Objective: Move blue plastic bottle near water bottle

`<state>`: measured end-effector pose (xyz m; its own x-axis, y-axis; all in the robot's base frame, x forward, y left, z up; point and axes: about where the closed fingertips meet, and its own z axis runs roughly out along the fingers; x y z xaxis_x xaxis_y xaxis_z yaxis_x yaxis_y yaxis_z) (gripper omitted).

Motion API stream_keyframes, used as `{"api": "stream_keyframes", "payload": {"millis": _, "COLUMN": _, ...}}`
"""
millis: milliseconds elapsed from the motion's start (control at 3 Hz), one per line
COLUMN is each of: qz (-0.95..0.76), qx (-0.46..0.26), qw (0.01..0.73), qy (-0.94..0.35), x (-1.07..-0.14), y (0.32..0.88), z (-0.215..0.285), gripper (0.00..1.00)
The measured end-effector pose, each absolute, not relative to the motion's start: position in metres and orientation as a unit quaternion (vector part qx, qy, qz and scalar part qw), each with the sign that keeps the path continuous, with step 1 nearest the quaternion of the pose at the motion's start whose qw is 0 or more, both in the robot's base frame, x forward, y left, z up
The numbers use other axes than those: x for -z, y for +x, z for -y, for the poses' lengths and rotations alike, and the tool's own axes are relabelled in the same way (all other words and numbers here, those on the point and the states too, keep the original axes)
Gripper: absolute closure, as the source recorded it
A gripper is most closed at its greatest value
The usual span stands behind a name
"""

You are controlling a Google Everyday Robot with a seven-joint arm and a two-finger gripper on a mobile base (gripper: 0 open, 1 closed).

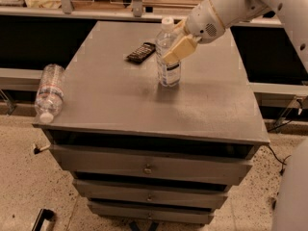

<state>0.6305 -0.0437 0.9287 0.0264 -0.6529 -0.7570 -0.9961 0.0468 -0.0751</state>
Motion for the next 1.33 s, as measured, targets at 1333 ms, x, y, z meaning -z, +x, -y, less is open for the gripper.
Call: {"api": "stream_keyframes", "payload": {"millis": 1333, "qz": -0.635, "qx": -0.293, "qw": 0.389, "qy": -0.6, "x": -0.99, "y": 0.668, "z": -0.033, "gripper": 1.0}}
